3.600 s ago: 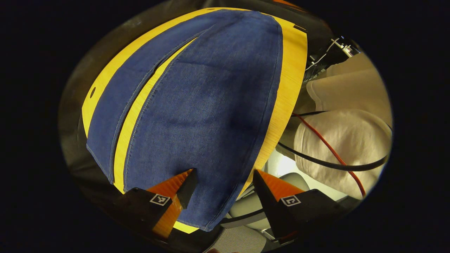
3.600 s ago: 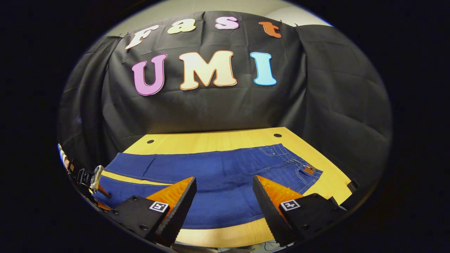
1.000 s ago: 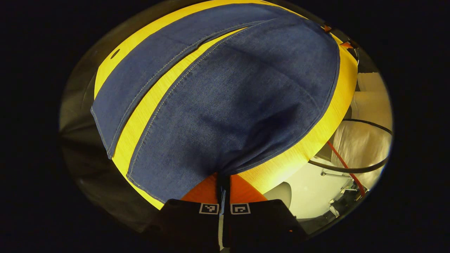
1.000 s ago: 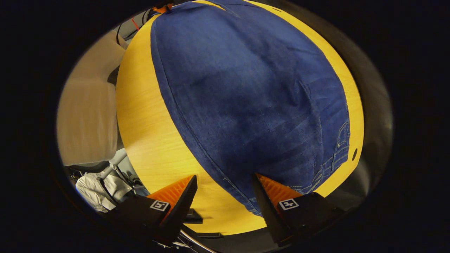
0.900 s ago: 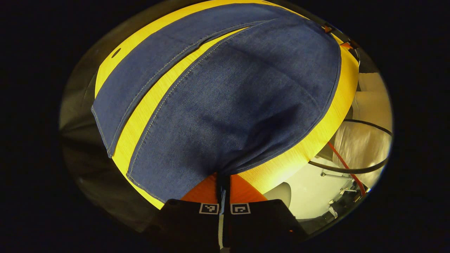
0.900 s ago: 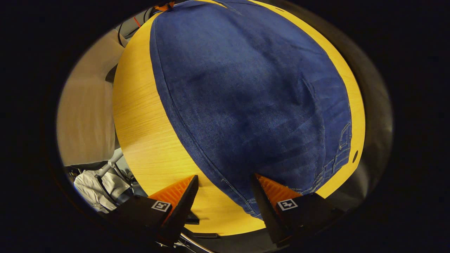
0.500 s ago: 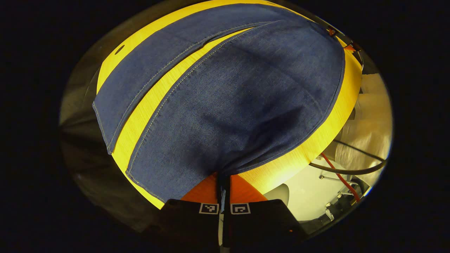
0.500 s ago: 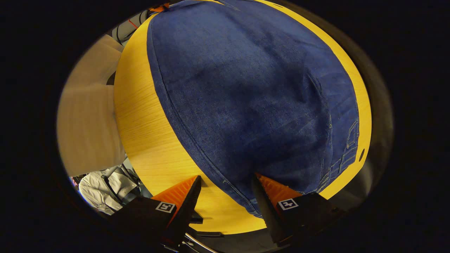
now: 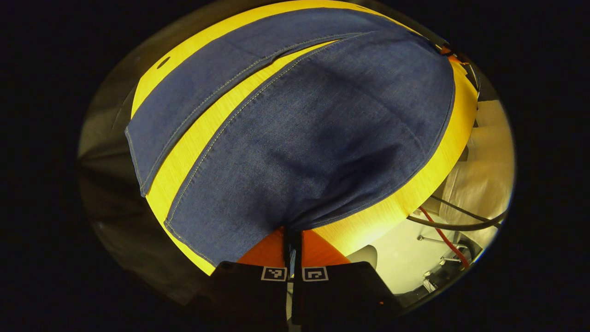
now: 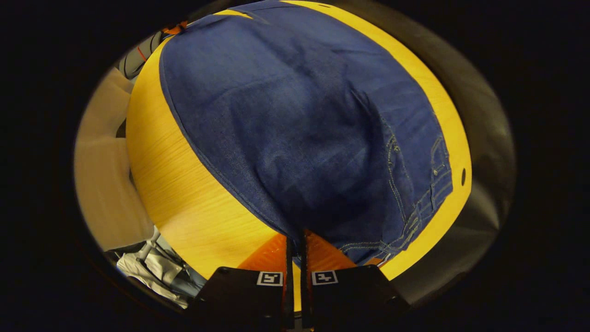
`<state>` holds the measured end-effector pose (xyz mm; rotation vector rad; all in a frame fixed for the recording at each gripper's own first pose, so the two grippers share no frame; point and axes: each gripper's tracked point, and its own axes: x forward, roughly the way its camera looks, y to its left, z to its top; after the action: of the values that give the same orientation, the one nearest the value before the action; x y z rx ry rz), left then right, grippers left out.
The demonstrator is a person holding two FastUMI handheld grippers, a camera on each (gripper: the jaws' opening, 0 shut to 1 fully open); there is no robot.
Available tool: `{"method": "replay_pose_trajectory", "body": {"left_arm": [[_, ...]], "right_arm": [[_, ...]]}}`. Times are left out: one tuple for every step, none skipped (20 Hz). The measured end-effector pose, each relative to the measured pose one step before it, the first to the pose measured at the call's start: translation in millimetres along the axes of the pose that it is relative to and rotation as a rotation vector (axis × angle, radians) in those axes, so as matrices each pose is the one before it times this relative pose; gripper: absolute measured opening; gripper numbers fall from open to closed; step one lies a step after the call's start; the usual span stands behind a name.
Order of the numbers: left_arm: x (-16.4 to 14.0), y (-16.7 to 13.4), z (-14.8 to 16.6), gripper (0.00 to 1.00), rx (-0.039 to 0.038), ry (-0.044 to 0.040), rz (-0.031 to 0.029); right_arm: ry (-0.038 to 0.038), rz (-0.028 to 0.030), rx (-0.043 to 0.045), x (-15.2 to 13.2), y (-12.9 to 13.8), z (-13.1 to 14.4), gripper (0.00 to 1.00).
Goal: Grasp the waist and the cuffs of the jeans and fold them to make the two legs overlap; first hold the waist and fold one-third of the jeans toward the cuffs, then hold the cuffs and fold the remaining one-third in the same direction to finish folding.
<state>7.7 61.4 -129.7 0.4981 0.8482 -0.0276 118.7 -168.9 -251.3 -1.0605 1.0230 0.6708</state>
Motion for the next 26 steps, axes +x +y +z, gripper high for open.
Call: {"method": "replay_pose_trajectory", "body": {"left_arm": [[-0.48,-0.31,0.1,0.0,-0.02946,-0.01881,0.00334],[1.48,0.03,0.43,0.0,-0.03567,-0.0223,0.00438],[-1.1,0.85,-0.33,0.0,-0.03981,-0.02582,0.0098],[0.5,0.2,0.56,0.0,-0.03943,-0.02649,0.01398],[-0.71,0.27,-0.38,0.0,-0.03917,-0.0217,0.01424],[0.63,0.81,-0.02,0.0,-0.03901,-0.02161,0.01048],[-0.07,0.27,-0.17,0.0,-0.03593,-0.01295,0.00455],[0.91,-0.55,-1.24,0.0,-0.04657,-0.00204,-0.00716],[-2.55,-2.78,-0.75,0.0,-0.04104,0.00155,-0.00834],[-4.06,-1.77,0.23,0.0,-0.03764,-0.00014,-0.0104],[-5.87,0.48,1.02,0.0,-0.02633,-0.00756,-0.01078],[-5.93,2.07,4.24,0.0,-0.02023,-0.01205,-0.00742],[-8.87,0.79,4.47,0.0,-0.01951,-0.0023,-0.00615],[-10.72,2.41,7.5,0.0,-0.02297,-0.01129,0.00069],[-5.92,1.92,4.7,0.0,-0.03064,-0.00365,0.00115],[-8.18,2.69,8.67,0.0,-0.03633,-0.00675,-0.00256],[-6.42,3.45,14.56,0.0,-0.04568,-0.00501,-0.00887],[-6.83,0.19,9.7,0.0,-0.04712,-0.00322,-0.01398],[-5.93,-1.29,9.65,0.0,-0.04456,-0.01791,-0.01967],[-5.53,-0.46,12.28,0.0,-0.0433,-0.02545,-0.02045],[-8.73,-0.11,9.57,0.0,-0.04424,-0.01967,-0.01515],[-6.86,0.91,12.71,0.0,-0.04661,-0.02421,-0.00665],[-4.47,-1.39,11.87,0.0,-0.03763,-0.02004,-0.01161],[-2.89,-1.02,14.23,0.0,-0.03346,-0.01962,-0.01129],[-2.16,0.99,11.18,0.0,-0.02347,-0.01212,-0.00685],[-1.06,0.53,12.22,0.0,-0.01225,-0.0175,0.00402]], "right_arm": [[-0.00736,-0.02797,0.04543,3.96,-0.75,-2.6,0.07],[-0.01269,-0.01634,0.04903,-0.69,-1.43,-0.07,0.04],[-0.00742,-0.00613,0.06421,-2.18,1.42,1.08,0.04],[-0.00926,0.00075,0.0778,-0.82,0.89,0.83,0.04],[-0.00949,0.00465,0.0738,-0.19,0.26,1.18,0.05],[-0.01061,0.00595,0.06591,-0.59,0.94,2.53,0.04],[-0.01114,0.0017,0.05705,-1.22,-1.02,3.87,0.04],[-0.00657,0.00093,0.04819,-1.07,-0.08,3.34,0.05],[-0.00885,-0.00088,0.04363,-2.18,-0.84,1.27,0.05],[-0.00695,0.00049,0.03774,-3.63,-0.76,2.92,0.02],[-0.01462,0.00121,0.04065,-2.11,0.28,3.02,0.04],[-0.01252,0.00172,0.05381,-4.21,-0.18,3.8,0.04],[-0.01628,0.00368,0.05939,-5.71,-1.01,3.59,0.04],[-0.0203,0.00484,0.05254,-5.5,-1.21,5.05,0.04],[-0.02467,0.00244,0.04535,-7.1,-0.42,6.06,0.05],[-0.02234,0.00239,0.0404,-5.78,-0.69,7.6,0.04],[-0.02565,0.00478,0.04054,-7.35,-0.09,9.03,0.04],[-0.03157,0.00871,0.04649,-5.79,0.95,11.46,0.04],[-0.03387,0.01343,0.04851,-7.26,0.95,14.27,0.04],[-0.03672,0.0142,0.04793,-6.85,1.78,17.23,0.04],[-0.03022,0.0114,0.03831,-2.71,2.5,14.58,0.01],[-0.01804,0.00545,0.02564,-0.68,2.48,15.35,0.04],[-0.01499,0.00202,0.01566,-1.27,-0.33,9.68,0.0],[-0.0107,0.00405,0.01195,-1.54,1.22,10.43,0.04],[-0.0054,0.00119,0.01479,3.02,4.13,11.04,0.0],[-0.00639,0.00344,0.01262,5.27,3.62,11.46,0.04]]}}
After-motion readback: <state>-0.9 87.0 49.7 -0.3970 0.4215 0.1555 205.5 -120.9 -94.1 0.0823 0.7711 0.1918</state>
